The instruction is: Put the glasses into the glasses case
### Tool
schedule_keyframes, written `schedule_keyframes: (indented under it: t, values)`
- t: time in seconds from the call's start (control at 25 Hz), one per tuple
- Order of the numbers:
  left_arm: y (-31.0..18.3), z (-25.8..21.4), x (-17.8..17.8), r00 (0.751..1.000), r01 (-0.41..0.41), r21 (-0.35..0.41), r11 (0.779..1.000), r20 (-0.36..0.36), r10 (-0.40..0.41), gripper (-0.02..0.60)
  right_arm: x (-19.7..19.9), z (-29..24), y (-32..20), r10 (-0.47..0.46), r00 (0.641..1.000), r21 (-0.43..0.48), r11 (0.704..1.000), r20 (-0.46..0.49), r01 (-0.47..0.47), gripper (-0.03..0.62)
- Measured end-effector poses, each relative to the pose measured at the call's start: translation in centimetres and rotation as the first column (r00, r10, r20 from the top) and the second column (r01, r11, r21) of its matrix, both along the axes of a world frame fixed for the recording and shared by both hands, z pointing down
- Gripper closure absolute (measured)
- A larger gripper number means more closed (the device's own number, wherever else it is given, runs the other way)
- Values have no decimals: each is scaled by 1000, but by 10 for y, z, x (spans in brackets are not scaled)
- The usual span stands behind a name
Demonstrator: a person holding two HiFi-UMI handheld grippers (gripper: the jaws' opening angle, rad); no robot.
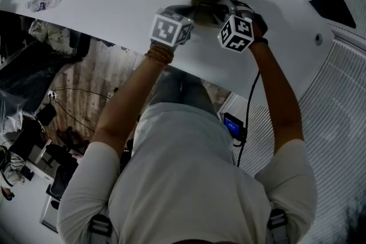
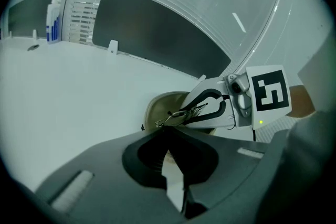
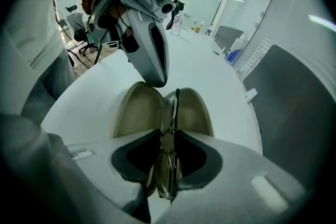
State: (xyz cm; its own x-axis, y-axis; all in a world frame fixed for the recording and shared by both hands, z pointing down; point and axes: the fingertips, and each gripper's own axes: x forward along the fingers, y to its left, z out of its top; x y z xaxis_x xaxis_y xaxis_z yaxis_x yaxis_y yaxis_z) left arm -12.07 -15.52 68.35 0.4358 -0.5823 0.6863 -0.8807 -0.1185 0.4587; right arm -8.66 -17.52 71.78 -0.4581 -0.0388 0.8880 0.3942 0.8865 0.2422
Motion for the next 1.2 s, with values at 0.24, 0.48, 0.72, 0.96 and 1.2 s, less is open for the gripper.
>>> schedule_keyframes:
  t: [0.24, 0.48, 0.72, 0.96, 1.2]
  values:
    - [0, 3, 2, 1000, -2, -5, 1000, 1, 2, 580, 4, 5, -2, 3, 1000, 0, 1000, -11, -3, 490]
    - [2, 7, 0, 1000, -5, -18, 1000, -2, 5, 580, 4, 8, -5, 10, 1000, 1, 1000, -7, -10, 484]
    - [0, 9, 3, 1000, -8, -14, 1000, -6, 8, 580, 6, 9, -5, 11, 1000, -3, 1000, -5, -11, 480]
    - [2, 11, 6, 1000, -9, -23, 1000, -5, 9, 580, 5, 8, -6, 0, 1000, 2, 1000, -9, 0, 473]
    - [2, 10, 5, 1000, -6, -13, 1000, -6, 6, 580, 5, 8, -7, 4, 1000, 14, 1000, -9, -4, 457]
